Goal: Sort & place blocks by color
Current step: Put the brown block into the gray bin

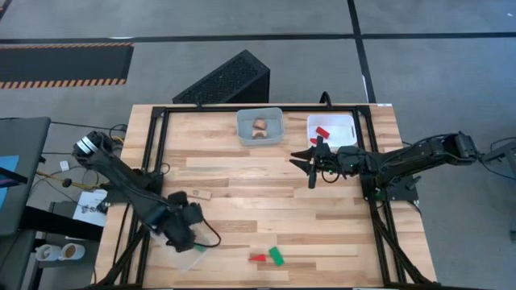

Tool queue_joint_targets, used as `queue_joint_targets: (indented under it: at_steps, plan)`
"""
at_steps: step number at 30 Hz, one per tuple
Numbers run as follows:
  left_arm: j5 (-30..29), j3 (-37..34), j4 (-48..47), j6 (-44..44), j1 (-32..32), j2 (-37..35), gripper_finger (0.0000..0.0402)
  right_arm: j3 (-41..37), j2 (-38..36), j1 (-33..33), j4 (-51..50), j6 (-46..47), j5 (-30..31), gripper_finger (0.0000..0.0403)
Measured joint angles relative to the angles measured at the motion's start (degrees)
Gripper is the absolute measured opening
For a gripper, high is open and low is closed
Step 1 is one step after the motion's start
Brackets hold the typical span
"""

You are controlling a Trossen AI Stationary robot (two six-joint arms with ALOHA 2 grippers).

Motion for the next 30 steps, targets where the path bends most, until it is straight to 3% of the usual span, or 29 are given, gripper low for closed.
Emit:
queue_joint_targets:
  at_steps: [5,7,9,15,17,20,25,27,30]
  plan:
    - [-29.81,-4.65,12.41,4.89,-5.14,-8.41,0.0258,0.00,0.00,0.00,-0.02,0.00,-0.02,0.0134]
    - [-36.43,-9.48,17.89,6.50,-6.60,-12.83,0.0256,0.00,0.00,0.16,-0.12,0.00,-0.02,0.0134]
    - [-39.14,-15.20,25.66,8.32,-6.64,-17.44,0.0253,0.00,0.00,0.40,-0.32,-0.02,-0.01,0.0134]
    - [-39.52,-32.44,52.87,18.84,-1.12,-30.04,0.0235,-0.02,-0.01,0.31,0.72,-0.08,-0.12,0.0134]
    - [-39.85,-36.25,62.70,25.68,1.38,-32.70,0.0227,0.99,0.02,0.79,1.12,0.43,-3.10,0.0134]
    - [-40.03,-40.83,76.61,36.32,4.73,-34.62,0.0216,4.73,0.00,3.21,1.37,-0.16,-8.32,0.0135]
    - [-39.65,-46.90,95.49,48.18,9.77,-33.61,0.0206,9.27,2.79,8.07,-1.94,-7.27,-4.79,0.0139]
    - [-37.19,-48.81,99.30,48.92,11.47,-32.98,0.0205,11.07,5.82,9.10,-1.24,-9.96,-4.28,0.0139]
    - [-26.11,-49.57,99.16,48.47,13.92,-31.86,0.0205,12.95,10.78,8.96,-1.92,-10.22,-4.46,0.0139]
